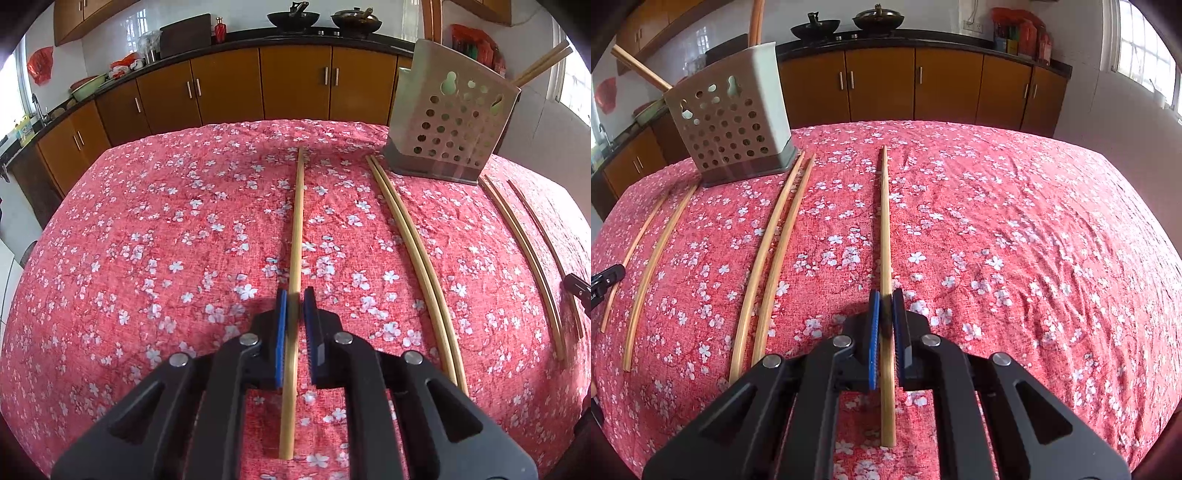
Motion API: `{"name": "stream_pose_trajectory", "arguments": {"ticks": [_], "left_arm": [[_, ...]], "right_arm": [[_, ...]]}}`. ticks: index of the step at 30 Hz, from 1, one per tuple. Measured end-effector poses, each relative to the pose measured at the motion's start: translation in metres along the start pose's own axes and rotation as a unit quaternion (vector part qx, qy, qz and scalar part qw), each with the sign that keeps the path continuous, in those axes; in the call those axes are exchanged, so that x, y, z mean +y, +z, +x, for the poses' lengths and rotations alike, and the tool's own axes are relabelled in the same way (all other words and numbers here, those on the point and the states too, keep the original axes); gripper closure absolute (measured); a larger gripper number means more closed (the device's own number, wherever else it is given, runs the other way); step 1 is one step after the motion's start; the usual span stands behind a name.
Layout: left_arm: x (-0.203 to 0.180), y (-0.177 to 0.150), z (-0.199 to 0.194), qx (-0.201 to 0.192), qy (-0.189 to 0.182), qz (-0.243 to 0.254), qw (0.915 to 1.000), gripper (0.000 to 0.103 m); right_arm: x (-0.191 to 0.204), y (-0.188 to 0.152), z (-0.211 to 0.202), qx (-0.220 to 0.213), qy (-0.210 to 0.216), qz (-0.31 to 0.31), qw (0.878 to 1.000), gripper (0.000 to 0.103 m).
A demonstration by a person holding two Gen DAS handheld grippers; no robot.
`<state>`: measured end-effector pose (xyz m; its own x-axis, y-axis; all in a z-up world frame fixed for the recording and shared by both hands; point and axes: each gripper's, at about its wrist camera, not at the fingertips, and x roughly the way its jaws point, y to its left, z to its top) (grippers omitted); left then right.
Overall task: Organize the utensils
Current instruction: 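Close the left tool on a chopstick while the right tool keeps its chopstick gripped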
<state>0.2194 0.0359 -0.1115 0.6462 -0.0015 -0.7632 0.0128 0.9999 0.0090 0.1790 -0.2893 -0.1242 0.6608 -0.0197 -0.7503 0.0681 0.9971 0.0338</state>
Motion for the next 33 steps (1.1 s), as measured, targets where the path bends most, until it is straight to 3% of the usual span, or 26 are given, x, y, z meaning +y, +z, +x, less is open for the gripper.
{"name": "stream_pose_trajectory", "arguments": {"ticks": [33], "left_arm": [[0.0018,-0.0068,-0.0084,0.003,-0.001,0.003,1.0000,0.091]], "right_arm": [[-0.0063,-0.0055,-0.0070,0.002,0.013,0.005,1.000,0.095]]}}
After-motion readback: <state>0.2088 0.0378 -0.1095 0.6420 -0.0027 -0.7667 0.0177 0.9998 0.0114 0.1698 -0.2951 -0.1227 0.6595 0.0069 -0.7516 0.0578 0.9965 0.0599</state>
